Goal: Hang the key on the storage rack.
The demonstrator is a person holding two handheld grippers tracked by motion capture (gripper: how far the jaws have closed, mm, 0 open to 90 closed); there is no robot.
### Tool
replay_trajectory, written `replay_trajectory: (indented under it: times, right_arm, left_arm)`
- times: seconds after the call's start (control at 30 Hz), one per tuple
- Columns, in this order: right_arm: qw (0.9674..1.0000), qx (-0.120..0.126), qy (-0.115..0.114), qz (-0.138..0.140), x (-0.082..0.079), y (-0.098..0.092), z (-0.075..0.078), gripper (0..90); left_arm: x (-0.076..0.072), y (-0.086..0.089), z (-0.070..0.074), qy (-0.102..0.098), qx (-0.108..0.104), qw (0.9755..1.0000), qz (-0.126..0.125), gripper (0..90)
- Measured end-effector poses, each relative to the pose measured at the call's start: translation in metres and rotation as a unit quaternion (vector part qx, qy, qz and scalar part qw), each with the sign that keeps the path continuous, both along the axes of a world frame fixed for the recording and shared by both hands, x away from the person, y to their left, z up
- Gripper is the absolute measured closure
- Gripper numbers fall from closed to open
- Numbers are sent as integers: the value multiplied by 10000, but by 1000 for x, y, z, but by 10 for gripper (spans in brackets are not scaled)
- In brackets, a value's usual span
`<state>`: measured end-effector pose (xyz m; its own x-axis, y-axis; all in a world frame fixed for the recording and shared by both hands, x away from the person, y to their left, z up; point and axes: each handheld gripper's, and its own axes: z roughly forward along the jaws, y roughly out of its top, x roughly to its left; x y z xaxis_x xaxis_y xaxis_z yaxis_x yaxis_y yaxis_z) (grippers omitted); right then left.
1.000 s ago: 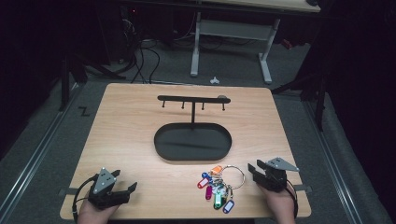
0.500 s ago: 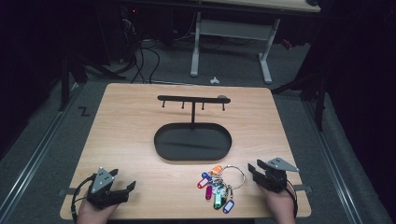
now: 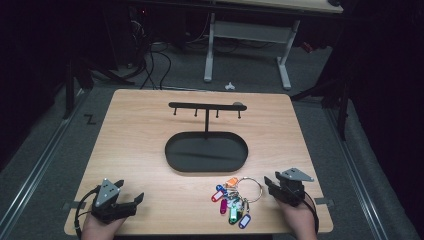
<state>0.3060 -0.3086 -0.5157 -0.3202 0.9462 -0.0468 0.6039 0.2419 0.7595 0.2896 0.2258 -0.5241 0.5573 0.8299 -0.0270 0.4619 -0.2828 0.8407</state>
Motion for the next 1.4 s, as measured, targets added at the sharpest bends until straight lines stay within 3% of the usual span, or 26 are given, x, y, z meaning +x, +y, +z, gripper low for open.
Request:
replay_trajectory:
  times: [0.37,0.6,0.87,1.0,1.17,1.23,1.27,1.37,1.4]
  right_arm:
    - [9989,-291,174,313,0,12,-1,413]
    - [9980,-296,228,502,-1,20,1,376]
    - [9956,-375,470,718,5,34,9,370]
    - [9926,-520,641,893,9,36,10,375]
    - [9859,-715,1002,1134,18,35,14,370]
    - [9829,-814,1105,1226,20,35,17,367]
    - [9796,-846,1245,1331,23,35,21,367]
    - [9770,-875,1356,1391,26,35,23,368]
    - [9740,-918,1520,1411,28,34,24,366]
  left_arm:
    - [0,2,1,-41,-83,10000,17,148]
    - [0,2,2,-59,-133,9999,-9,148]
    - [-1,2,1,-44,-156,9999,-24,148]
    - [0,3,1,-23,-165,9999,-29,148]
    - [-1,1,1,-17,-147,9999,-78,148]
    - [-1,1,1,-15,-149,9998,-87,148]
    - [-1,1,1,-11,-160,9998,-88,148]
    - [-1,2,2,3,-171,9998,-95,148]
    - [-1,2,2,3,-176,9998,-96,148]
